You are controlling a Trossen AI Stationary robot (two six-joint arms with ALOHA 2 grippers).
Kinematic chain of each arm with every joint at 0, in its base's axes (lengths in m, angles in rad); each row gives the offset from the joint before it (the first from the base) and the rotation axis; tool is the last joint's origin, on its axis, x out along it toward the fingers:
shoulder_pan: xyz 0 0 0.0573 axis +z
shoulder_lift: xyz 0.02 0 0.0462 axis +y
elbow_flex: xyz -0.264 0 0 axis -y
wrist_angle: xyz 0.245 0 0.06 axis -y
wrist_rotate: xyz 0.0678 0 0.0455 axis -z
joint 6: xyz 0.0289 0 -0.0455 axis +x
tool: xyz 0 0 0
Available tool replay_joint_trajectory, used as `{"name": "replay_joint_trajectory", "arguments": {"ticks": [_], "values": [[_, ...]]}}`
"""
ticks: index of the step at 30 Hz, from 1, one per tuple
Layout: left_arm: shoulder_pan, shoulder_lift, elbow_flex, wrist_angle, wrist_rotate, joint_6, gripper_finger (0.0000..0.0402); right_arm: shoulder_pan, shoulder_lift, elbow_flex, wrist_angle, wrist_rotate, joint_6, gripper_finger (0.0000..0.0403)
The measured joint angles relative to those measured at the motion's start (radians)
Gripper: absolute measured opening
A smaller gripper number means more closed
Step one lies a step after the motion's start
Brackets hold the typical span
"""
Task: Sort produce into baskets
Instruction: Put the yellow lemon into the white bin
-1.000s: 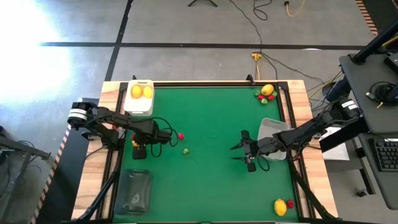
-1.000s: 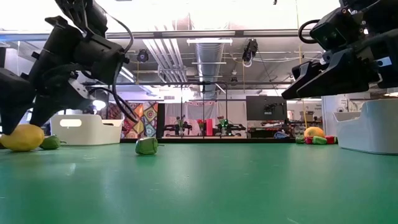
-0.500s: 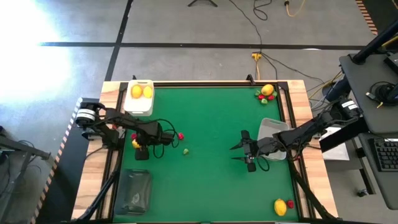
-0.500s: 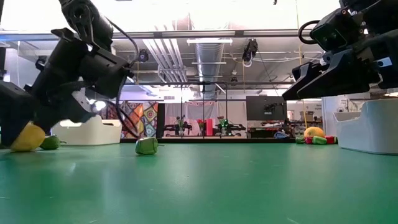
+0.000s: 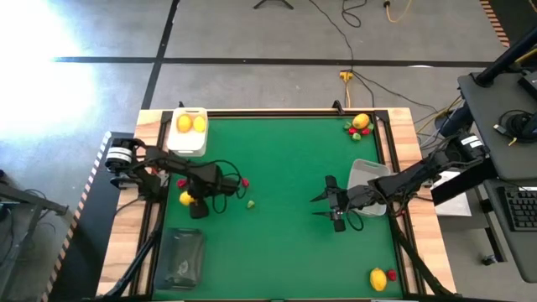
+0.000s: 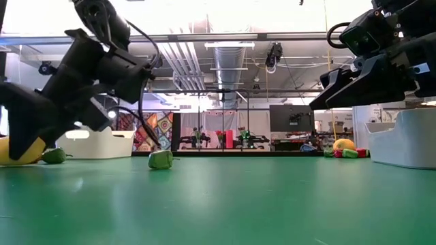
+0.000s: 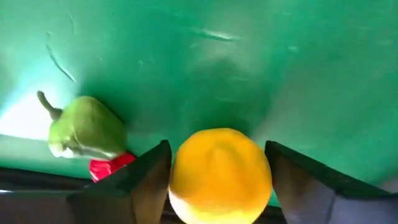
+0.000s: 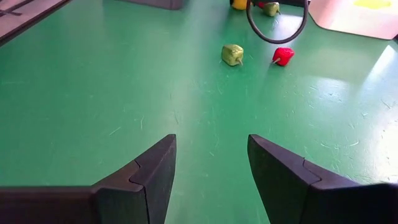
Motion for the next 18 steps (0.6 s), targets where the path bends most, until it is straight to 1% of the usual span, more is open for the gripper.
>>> {"name": "replay_joint_trajectory", "arguments": {"ticks": [3,5,8,9,11,14,16,18], "values": [[0.0,0.0,0.04,-0.058,0.041,-0.012,0.0192,0.0,0.0,0.0,0.0,0.0,0.0,0.0192],[0.0,-0.001,0.075,-0.116,0.049,-0.026,0.0176,0.0,0.0,0.0,0.0,0.0,0.0,0.0192],[0.0,-0.004,0.15,-0.187,0.049,-0.036,0.0174,0.0,0.0,0.0,0.0,0.0,0.0,0.0192],[0.0,-0.008,0.18,-0.205,0.033,-0.039,0.0174,0.0,0.0,0.0,0.0,0.0,0.0,0.0192],[0.001,-0.02,0.244,-0.229,-0.028,-0.051,0.0174,0.0,0.0,0.0,0.0,0.0,0.0,0.0192],[0.026,-0.054,0.332,-0.259,-0.184,-0.077,0.0177,0.0,0.0,0.0,0.0,0.0,0.0,0.0192],[0.075,-0.087,0.371,-0.273,-0.275,-0.103,0.0177,0.0,0.0,0.0,-0.002,0.0,0.0,0.0192],[0.151,-0.125,0.389,-0.28,-0.353,-0.141,0.0176,0.0,0.0,0.0,-0.012,0.0,0.002,0.0192]]}}
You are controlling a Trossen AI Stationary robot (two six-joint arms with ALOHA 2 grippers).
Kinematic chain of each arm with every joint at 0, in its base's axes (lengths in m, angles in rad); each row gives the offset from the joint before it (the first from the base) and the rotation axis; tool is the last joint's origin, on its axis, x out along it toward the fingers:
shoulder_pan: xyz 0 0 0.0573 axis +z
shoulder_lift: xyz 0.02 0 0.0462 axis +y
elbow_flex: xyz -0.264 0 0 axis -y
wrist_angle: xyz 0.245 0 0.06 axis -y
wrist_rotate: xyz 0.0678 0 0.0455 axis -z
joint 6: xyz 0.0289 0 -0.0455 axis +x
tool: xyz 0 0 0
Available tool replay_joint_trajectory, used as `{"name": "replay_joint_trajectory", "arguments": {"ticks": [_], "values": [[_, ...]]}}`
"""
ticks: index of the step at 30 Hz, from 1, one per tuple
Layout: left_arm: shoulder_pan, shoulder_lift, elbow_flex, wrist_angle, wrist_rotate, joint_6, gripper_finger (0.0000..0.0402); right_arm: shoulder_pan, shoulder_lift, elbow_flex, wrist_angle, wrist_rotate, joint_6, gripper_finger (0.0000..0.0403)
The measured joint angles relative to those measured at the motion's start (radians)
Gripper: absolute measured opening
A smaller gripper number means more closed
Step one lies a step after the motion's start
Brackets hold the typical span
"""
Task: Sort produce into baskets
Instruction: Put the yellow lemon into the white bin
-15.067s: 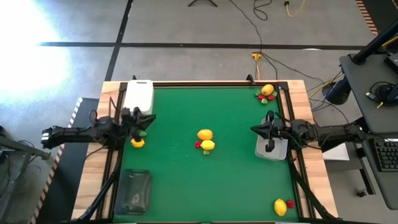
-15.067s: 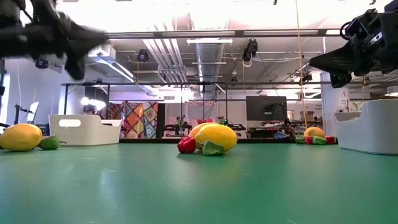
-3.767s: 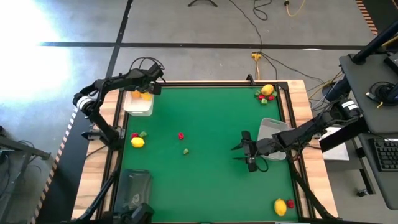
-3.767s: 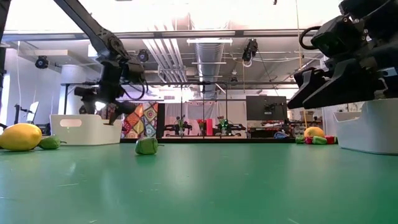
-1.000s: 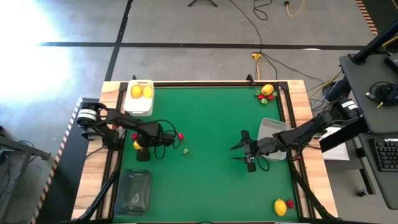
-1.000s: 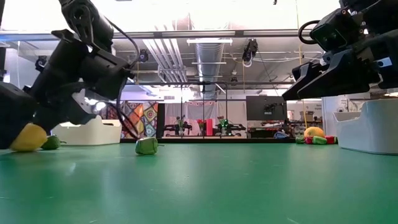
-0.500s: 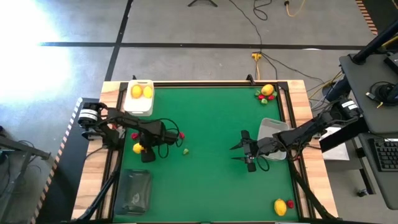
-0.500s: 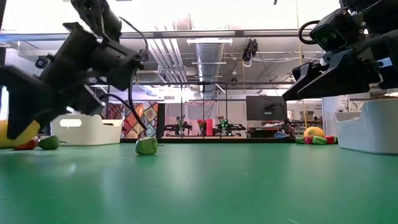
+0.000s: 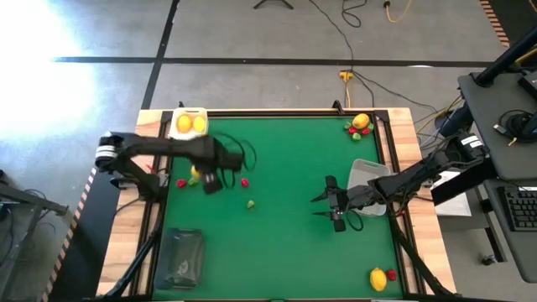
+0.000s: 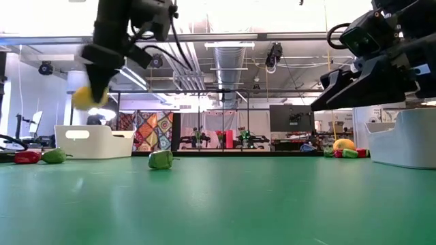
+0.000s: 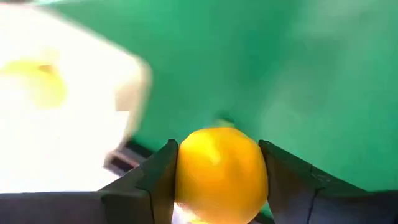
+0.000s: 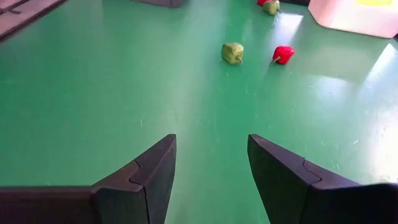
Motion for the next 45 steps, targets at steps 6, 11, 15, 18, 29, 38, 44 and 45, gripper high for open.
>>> {"name": "replay_joint_trajectory", "arguments": {"ticks": [6,11,15,18,29,38,44,45], "values": [[0.32,-0.073,-0.03,0.033,-0.199,-0.095,0.0176,0.0,0.0,0.0,-0.068,0.0,0.056,0.0192],[0.556,-0.062,-0.094,0.191,-0.238,-0.126,0.0176,0.0,0.0,-0.005,-0.078,0.0,0.061,0.0192],[0.675,-0.047,-0.152,0.344,-0.21,-0.124,0.0177,0.0,0.0,-0.005,-0.078,0.0,0.05,0.0192],[0.724,-0.037,-0.181,0.377,-0.207,-0.119,0.0177,0.0,0.0,-0.005,-0.086,0.0,0.06,0.0192],[0.744,-0.028,-0.294,0.536,-0.267,-0.155,0.0199,0.0,0.0,-0.01,-0.118,0.0,0.069,0.0192],[0.743,-0.028,-0.306,0.588,-0.325,-0.194,0.0228,0.0,0.0,-0.01,-0.122,-0.009,0.068,0.0192],[0.743,-0.028,-0.307,0.614,-0.365,-0.217,0.0256,0.0,0.0,-0.01,-0.122,-0.031,0.068,0.0192],[0.742,-0.028,-0.307,0.624,-0.377,-0.222,0.0258,0.0,0.0,-0.01,-0.122,-0.031,0.067,0.0192]]}}
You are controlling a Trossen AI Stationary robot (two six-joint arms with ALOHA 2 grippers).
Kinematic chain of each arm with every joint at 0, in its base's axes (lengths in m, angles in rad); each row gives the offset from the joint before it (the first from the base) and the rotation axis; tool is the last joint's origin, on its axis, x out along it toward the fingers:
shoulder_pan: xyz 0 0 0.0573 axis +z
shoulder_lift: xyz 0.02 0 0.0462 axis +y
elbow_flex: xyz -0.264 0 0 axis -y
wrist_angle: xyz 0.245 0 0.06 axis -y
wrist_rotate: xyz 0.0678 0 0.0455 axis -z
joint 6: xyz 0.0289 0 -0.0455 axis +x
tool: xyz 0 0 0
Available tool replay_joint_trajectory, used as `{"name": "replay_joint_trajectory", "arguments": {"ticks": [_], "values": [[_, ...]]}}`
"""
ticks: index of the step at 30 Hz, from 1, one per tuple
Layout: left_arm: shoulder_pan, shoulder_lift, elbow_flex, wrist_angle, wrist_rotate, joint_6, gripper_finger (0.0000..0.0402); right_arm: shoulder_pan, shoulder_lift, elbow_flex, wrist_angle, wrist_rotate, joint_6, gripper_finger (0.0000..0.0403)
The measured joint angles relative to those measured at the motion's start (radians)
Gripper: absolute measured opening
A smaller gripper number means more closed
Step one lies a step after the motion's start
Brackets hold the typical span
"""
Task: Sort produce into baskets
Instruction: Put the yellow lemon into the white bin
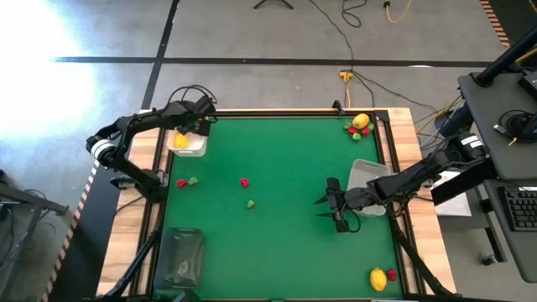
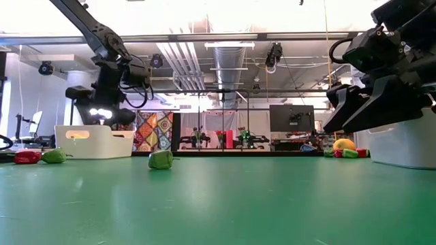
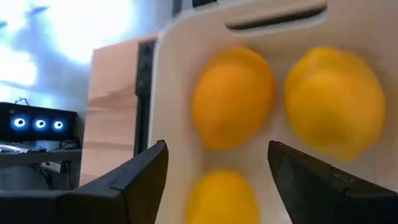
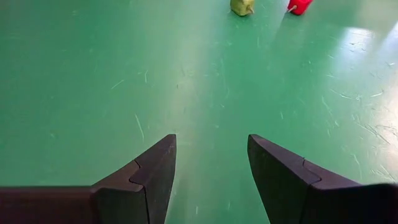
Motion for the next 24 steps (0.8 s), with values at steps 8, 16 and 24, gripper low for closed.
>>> {"name": "replay_joint_trajectory", "arguments": {"ticks": [8,16,24], "values": [[-0.054,-0.026,0.144,-0.142,-0.013,0.019,0.0243,0.0,0.0,0.0,0.008,0.007,-0.022,0.0192],[-0.432,-0.149,0.326,-0.192,-0.067,-0.031,0.022,0.002,0.0,0.016,0.013,0.003,-0.013,0.0192],[-1.098,-0.233,0.276,-0.108,-0.358,-0.158,0.0208,0.097,0.0,0.099,-0.002,0.008,0.016,0.0191]]}}
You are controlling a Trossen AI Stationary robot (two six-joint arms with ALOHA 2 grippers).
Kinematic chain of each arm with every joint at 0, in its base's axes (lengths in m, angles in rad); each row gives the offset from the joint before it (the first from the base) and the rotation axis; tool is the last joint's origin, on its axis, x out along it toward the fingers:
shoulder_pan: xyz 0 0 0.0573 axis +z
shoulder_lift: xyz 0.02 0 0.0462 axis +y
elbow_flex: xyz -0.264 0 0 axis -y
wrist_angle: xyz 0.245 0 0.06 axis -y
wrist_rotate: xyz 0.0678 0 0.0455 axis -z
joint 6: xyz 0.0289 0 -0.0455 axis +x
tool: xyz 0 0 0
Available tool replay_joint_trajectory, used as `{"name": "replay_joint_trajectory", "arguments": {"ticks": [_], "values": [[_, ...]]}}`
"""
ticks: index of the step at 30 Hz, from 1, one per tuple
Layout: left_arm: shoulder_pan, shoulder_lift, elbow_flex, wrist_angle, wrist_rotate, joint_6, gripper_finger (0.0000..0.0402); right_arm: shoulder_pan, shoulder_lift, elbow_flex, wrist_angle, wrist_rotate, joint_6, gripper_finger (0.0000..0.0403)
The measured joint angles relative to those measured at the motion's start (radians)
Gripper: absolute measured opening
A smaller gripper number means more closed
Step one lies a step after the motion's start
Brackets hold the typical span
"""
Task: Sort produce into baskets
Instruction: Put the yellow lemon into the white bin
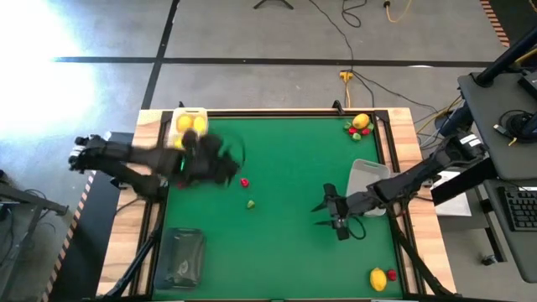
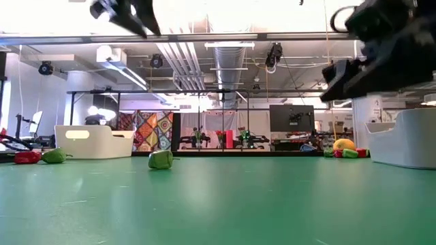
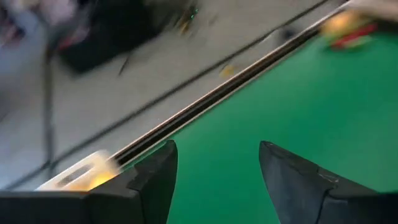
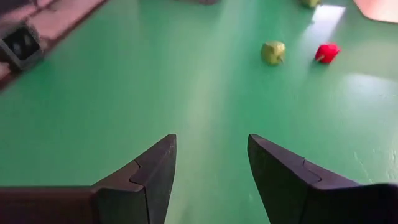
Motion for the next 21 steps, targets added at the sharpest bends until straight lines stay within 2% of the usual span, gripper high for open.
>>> {"name": "replay_joint_trajectory", "arguments": {"ticks": [3,5,8,11,16,21], "values": [[-0.198,0.011,-0.078,0.132,-0.155,-0.008,0.0208,0.065,0.0,0.092,-0.128,0.064,0.045,0.0188],[-0.281,0.028,-0.121,0.235,-0.229,0.003,0.0207,0.118,0.0,0.181,-0.317,0.115,0.073,0.0184],[-0.339,0.062,-0.153,0.375,-0.241,0.02,0.0207,0.19,0.0,0.325,-0.622,0.171,0.181,0.0179],[-0.357,0.126,-0.162,0.529,-0.245,0.076,0.0207,0.26,0.0,0.441,-0.861,0.184,0.338,0.0178],[-0.344,0.282,-0.162,0.895,-0.245,0.297,0.0207,0.367,0.008,0.558,-1.127,0.062,0.636,0.0194],[-0.323,0.424,-0.123,1.224,-0.205,0.507,0.0207,0.454,0.064,0.648,-1.24,-0.138,0.909,0.022]]}}
